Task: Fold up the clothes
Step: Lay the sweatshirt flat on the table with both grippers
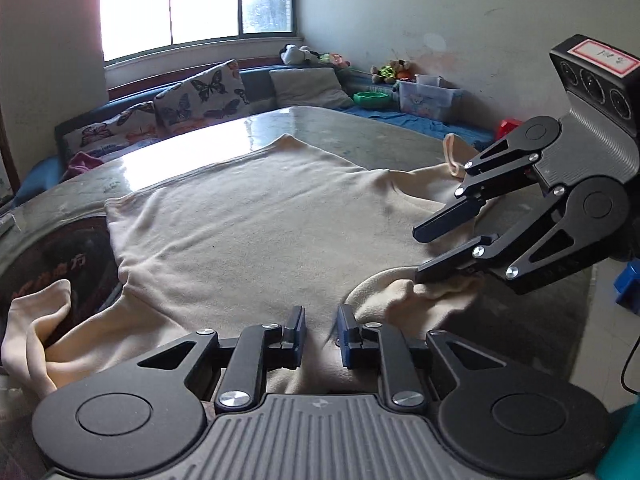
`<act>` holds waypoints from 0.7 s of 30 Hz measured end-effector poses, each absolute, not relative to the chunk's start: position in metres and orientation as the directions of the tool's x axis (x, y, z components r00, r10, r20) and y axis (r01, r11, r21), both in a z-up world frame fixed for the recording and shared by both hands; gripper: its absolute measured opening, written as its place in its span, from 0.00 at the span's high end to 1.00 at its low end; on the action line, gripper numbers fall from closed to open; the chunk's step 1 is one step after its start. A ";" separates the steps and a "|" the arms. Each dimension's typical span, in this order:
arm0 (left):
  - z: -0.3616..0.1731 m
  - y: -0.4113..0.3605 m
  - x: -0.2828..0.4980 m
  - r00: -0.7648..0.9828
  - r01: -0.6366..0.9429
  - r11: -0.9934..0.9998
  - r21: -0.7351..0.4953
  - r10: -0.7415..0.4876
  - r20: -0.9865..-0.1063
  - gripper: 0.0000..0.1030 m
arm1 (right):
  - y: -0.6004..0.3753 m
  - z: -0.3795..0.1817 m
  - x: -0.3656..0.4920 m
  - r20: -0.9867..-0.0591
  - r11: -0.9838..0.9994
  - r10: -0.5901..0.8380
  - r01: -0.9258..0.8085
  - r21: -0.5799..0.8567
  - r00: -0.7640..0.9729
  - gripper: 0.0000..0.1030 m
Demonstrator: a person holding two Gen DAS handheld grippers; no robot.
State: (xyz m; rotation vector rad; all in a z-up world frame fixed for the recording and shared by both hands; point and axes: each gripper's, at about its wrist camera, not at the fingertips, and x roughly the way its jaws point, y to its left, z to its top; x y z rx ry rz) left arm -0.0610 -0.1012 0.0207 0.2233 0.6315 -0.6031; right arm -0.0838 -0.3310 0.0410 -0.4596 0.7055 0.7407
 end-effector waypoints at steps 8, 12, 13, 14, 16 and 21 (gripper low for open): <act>0.045 -0.097 -0.046 0.646 0.586 0.810 -0.014 -0.477 -0.596 0.72 | -0.394 0.063 -0.098 -0.637 0.819 0.466 -0.572 0.048 0.613 0.61; 0.046 -0.119 -0.035 0.651 0.587 0.809 -0.031 -0.494 -0.576 0.72 | -0.429 0.058 -0.077 -0.624 0.897 0.390 -0.433 0.090 0.678 0.60; 0.043 -0.126 -0.035 0.646 0.590 0.806 -0.043 -0.503 -0.574 0.72 | -0.435 0.055 -0.071 -0.625 0.908 0.377 -0.406 0.104 0.684 0.60; 0.041 -0.133 -0.034 0.637 0.594 0.802 -0.056 -0.512 -0.576 0.72 | -0.440 0.052 -0.066 -0.628 0.913 0.374 -0.389 0.122 0.682 0.60; 0.033 -0.146 -0.034 0.622 0.600 0.797 -0.069 -0.519 -0.586 0.72 | -0.454 0.042 -0.052 -0.637 0.923 0.369 -0.349 0.163 0.677 0.60; 0.018 -0.160 -0.038 0.596 0.605 0.792 -0.082 -0.519 -0.612 0.70 | -0.474 0.029 -0.043 -0.635 0.955 0.272 -0.281 0.089 0.723 0.60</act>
